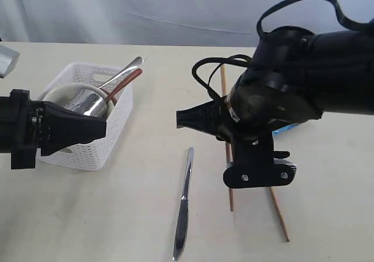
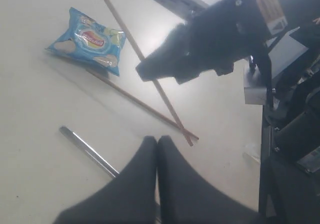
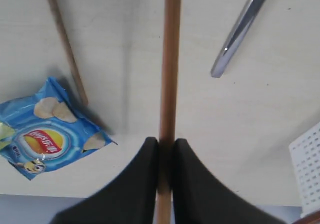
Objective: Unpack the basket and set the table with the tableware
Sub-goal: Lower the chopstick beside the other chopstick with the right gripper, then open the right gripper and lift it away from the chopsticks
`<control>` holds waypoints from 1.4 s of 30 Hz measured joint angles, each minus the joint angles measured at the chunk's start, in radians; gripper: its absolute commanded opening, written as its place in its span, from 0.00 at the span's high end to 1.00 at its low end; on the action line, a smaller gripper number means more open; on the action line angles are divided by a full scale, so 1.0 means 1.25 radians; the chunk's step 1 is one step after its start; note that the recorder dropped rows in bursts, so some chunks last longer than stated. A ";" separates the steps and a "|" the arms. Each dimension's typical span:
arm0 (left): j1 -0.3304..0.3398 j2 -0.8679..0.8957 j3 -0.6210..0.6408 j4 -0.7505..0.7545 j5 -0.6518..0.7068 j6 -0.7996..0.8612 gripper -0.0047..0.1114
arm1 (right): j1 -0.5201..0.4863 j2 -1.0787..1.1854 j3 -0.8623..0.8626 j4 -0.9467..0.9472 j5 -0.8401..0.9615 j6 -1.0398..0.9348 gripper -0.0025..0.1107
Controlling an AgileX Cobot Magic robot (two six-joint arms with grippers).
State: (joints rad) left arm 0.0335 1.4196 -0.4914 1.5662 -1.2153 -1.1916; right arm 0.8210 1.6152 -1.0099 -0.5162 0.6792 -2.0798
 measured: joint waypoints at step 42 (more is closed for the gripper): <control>0.000 0.000 0.000 0.000 0.000 0.000 0.96 | -0.158 -0.003 0.237 -0.063 -0.274 -0.029 0.98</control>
State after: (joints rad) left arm 0.0335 1.4196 -0.4914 1.5662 -1.2153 -1.1916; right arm 0.6237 1.6117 -0.7134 -0.5945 0.3371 -2.1154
